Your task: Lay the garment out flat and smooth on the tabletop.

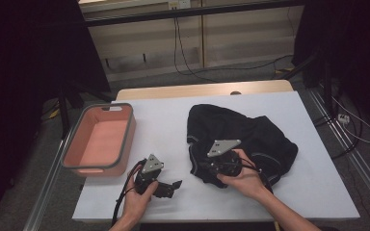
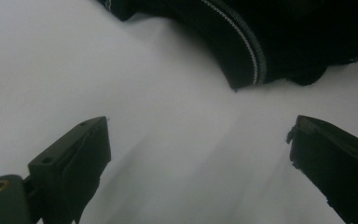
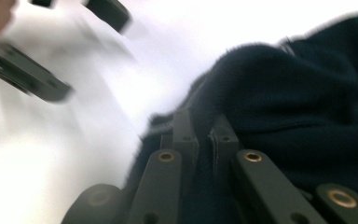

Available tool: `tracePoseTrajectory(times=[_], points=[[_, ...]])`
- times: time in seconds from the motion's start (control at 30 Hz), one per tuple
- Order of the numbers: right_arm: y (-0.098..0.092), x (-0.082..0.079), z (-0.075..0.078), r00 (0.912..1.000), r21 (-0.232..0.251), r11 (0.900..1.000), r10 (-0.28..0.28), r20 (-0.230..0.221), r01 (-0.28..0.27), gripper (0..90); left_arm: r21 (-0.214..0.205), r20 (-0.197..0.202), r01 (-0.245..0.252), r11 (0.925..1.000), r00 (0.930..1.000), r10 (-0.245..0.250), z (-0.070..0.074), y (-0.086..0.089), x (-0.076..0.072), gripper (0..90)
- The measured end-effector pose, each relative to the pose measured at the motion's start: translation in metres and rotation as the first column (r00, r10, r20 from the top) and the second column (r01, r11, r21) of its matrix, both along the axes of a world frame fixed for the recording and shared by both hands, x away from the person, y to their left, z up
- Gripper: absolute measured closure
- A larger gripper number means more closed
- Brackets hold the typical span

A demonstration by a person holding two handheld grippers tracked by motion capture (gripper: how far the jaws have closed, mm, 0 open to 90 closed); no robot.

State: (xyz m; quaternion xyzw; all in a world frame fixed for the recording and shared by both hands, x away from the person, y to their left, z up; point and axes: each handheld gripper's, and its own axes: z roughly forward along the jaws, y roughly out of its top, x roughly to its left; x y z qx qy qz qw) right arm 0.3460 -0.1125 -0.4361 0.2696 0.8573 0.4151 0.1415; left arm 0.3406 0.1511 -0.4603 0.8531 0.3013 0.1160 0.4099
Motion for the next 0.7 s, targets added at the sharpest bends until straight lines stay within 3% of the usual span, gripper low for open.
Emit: tracePoseTrajectory(times=[0.17,0.23,0.5,0.53,0.57,0.63,0.67,0.7], points=[[0.017,0.0,0.017,0.9991,0.032,0.9991,0.027,0.033,-0.028,84.8,-0.002,0.004,-0.013,0.9999,0.9999,0.013,0.001,0.002,0.0,5.4],[0.029,0.01,0.029,0.9984,0.075,0.9963,0.038,0.042,-0.041,85.0,-0.003,0.008,-0.021,0.9998,0.9997,0.021,0.001,0.004,0.001,5.4],[0.06,0.03,0.044,0.9984,0.187,0.9808,0.054,0.016,-0.056,84.1,-0.01,0.015,-0.021,0.9997,0.9997,0.022,0.002,0.005,0.0,5.4],[0.064,0.036,0.041,0.9985,0.188,0.9806,0.055,0.001,-0.054,75.4,-0.011,0.017,-0.019,0.9998,0.9997,0.019,0.003,0.007,-0.002,5.4],[0.064,0.036,0.041,0.9985,0.188,0.9806,0.055,0.001,-0.054,75.4,-0.011,0.017,-0.019,0.9998,0.9997,0.019,0.003,0.007,-0.002,5.4],[0.065,0.041,0.035,0.9996,0.161,0.9865,0.029,0.0,-0.028,60.6,-0.009,0.022,-0.015,0.9998,0.9996,0.015,0.005,0.008,-0.003,5.4],[0.062,0.044,0.03,1.0,0.107,0.9943,-0.004,-0.002,0.004,48.1,-0.017,0.026,-0.013,0.9998,0.9996,0.014,0.005,0.008,-0.004,5.4],[0.062,0.044,0.03,1.0,0.107,0.9943,-0.004,-0.002,0.004,48.1,-0.017,0.026,-0.013,0.9998,0.9996,0.014,0.005,0.008,-0.004,5.4]])
